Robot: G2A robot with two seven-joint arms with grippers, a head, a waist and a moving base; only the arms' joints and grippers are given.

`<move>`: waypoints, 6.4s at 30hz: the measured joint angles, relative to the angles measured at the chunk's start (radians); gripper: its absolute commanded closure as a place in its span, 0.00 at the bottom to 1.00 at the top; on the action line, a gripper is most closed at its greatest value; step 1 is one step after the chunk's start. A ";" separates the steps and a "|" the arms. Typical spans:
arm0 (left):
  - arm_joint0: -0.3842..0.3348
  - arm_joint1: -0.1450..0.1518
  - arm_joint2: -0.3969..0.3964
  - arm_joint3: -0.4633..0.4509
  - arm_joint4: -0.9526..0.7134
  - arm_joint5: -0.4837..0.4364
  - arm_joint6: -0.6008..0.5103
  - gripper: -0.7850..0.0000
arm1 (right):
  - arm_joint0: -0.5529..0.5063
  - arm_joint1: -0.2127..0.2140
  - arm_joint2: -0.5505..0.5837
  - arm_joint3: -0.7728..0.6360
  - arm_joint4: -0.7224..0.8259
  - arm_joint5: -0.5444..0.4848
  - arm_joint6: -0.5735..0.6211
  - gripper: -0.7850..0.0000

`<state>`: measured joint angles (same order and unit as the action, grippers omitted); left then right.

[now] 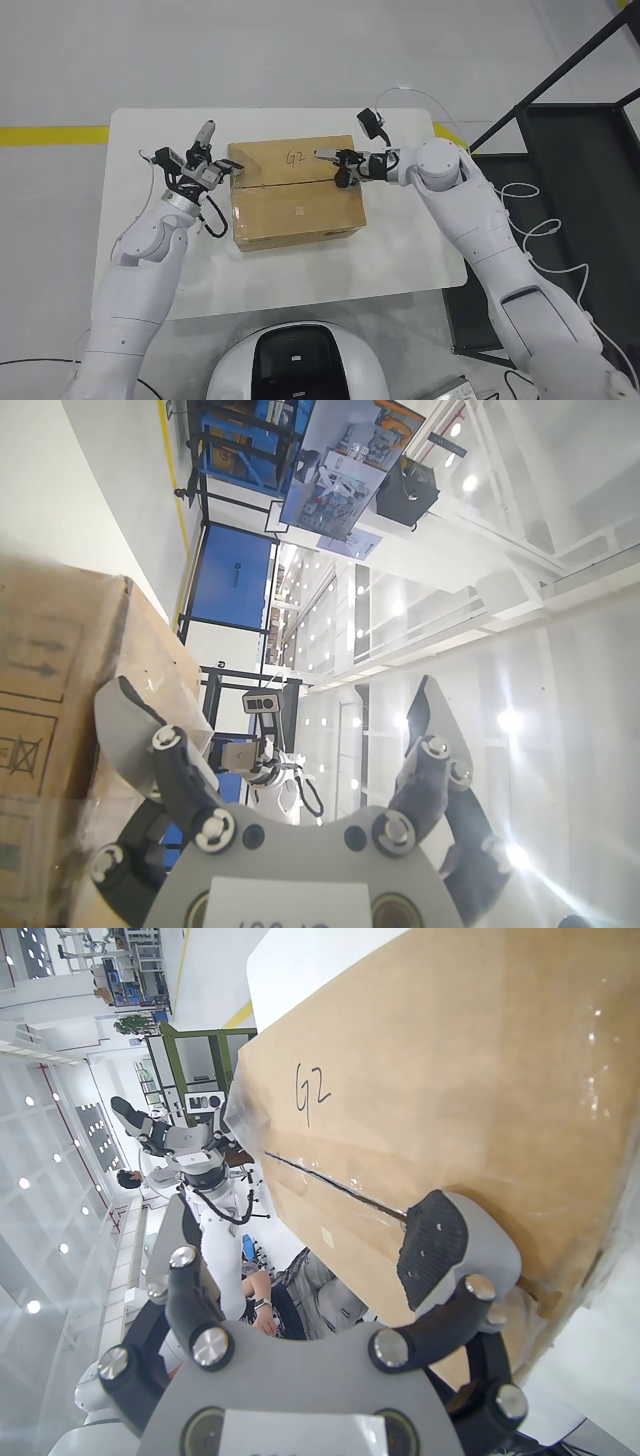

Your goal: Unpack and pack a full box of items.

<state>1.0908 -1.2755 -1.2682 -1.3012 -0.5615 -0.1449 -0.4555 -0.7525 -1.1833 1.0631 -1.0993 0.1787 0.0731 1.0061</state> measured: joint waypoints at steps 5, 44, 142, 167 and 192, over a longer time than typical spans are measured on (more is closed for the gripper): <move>0.017 -0.002 0.019 -0.008 0.042 -0.046 -0.018 0.00 | -0.007 0.002 0.007 0.003 0.007 -0.011 -0.002 0.00; 0.238 0.066 -0.317 -0.288 -0.057 0.060 -0.204 0.00 | 0.036 -0.016 -0.016 0.064 0.072 -0.144 0.011 0.00; 0.192 0.163 -0.640 -0.137 -0.171 0.419 -0.446 0.00 | 0.058 -0.148 -0.266 -0.129 -0.652 -0.220 -0.477 0.00; 0.192 0.163 -0.640 -0.137 -0.171 0.419 -0.446 0.00 | 0.055 -0.202 -0.355 -0.140 -0.951 -0.019 -0.545 1.00; 0.192 0.163 -0.640 -0.137 -0.171 0.419 -0.446 0.00 | -0.078 -0.153 -0.007 -0.200 -0.319 -0.249 -0.147 1.00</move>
<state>1.2823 -1.1126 -1.9083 -1.4383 -0.7329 0.2740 -0.9012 -0.8304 -1.3359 1.0557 -1.2989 -0.1399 -0.1757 0.8593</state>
